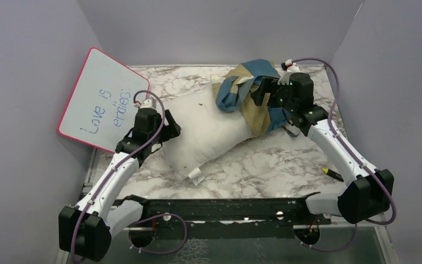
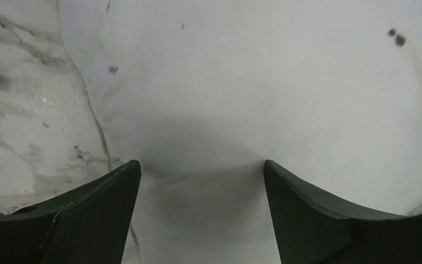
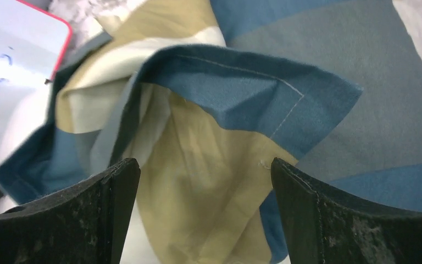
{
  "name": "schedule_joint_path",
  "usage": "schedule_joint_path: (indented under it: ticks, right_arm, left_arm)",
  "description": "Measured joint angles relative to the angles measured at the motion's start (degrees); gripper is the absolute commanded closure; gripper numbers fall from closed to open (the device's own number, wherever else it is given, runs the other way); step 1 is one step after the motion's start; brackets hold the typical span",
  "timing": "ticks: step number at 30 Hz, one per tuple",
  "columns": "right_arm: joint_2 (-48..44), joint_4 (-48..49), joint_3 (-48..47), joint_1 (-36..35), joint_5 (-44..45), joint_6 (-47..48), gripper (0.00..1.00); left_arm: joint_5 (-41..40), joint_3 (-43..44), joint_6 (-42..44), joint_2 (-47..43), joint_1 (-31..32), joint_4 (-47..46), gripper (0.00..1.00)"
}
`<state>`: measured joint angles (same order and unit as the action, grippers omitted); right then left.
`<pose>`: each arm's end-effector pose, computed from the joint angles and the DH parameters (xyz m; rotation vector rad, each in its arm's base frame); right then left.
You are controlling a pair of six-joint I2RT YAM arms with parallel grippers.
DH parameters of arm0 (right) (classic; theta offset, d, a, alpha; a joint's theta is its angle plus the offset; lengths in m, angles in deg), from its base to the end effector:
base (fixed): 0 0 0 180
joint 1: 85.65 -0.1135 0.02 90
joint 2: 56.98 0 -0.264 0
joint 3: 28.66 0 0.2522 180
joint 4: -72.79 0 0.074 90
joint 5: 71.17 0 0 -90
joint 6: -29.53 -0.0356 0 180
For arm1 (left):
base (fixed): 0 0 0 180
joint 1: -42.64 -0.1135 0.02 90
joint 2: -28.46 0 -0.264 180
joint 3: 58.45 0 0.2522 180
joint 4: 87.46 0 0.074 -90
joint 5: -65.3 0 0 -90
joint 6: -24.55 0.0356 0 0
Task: Put the pillow into the pillowcase
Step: Stuff the pillow into the pillowcase.
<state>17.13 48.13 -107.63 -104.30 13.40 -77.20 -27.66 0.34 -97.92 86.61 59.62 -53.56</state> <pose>0.2850 0.0998 0.3517 -0.0975 1.9451 0.5036 0.2152 -0.0638 0.2805 -0.3245 2.1597 -0.4420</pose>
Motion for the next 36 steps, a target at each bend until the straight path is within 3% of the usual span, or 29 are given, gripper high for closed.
schedule_joint_path:
  ticks: [3, 6, 14, 22, 26, 30, 32, 33, 34, 35, 36]
  right_arm:
    - [1.8, -0.3, 0.7, 0.3, 0.0, 0.4, 0.07]
    - [3.0, -0.3, 0.7, 0.3, 0.0, 1.0, 0.06]
    - [4.0, -1.5, 0.7, 0.3, 3.2, 3.2, 0.02]
    - [4.0, -1.2, 0.7, 2.2, 1.0, 3.2, 0.06]
    - [4.0, 2.6, 1.5, 3.3, -5.2, 3.5, 0.21]
    - [4.8, 4.5, 1.7, 3.3, -14.7, 5.4, 0.58]
    - [5.2, 4.3, 1.5, 3.3, -18.8, 6.0, 0.80]
    - [5.5, 4.3, 1.2, 3.2, -21.5, 6.0, 0.91]
    - [5.5, 4.4, 1.1, 3.0, -23.5, 6.1, 0.98]
    - [5.5, 4.4, 1.0, 2.7, -24.8, 6.3, 1.00]
    - [5.3, 4.5, 1.0, 2.2, -25.7, 6.0, 1.00]
  left_arm:
    - [2.1, -5.2, -1.6, -1.1, 0.0, -0.3, 0.15]
    - [4.1, -7.1, -2.9, -0.7, 0.0, -2.4, 0.02]
    - [5.5, -7.2, -3.0, 0.7, 0.0, -4.5, 0.02]
    - [-2.3, -2.4, -2.1, -5.2, 0.4, 1.9, 0.02]
    - [-2.3, -4.2, -3.5, -5.4, 0.4, 1.0, 0.01]
    - [0.8, -9.6, -5.4, -3.5, 0.4, -2.0, 0.03]
    - [2.5, -11.5, -6.8, -2.2, 0.5, -4.5, 0.15]
    - [3.4, -12.6, -7.6, -1.5, 0.6, -6.5, 0.29]
    - [4.5, -13.6, -8.7, -0.8, 0.9, -9.0, 0.47]
    - [5.3, -14.4, -9.2, -0.2, 1.0, -11.2, 0.77]
    - [6.1, -15.1, -10.0, 0.5, 1.2, -13.6, 0.92]
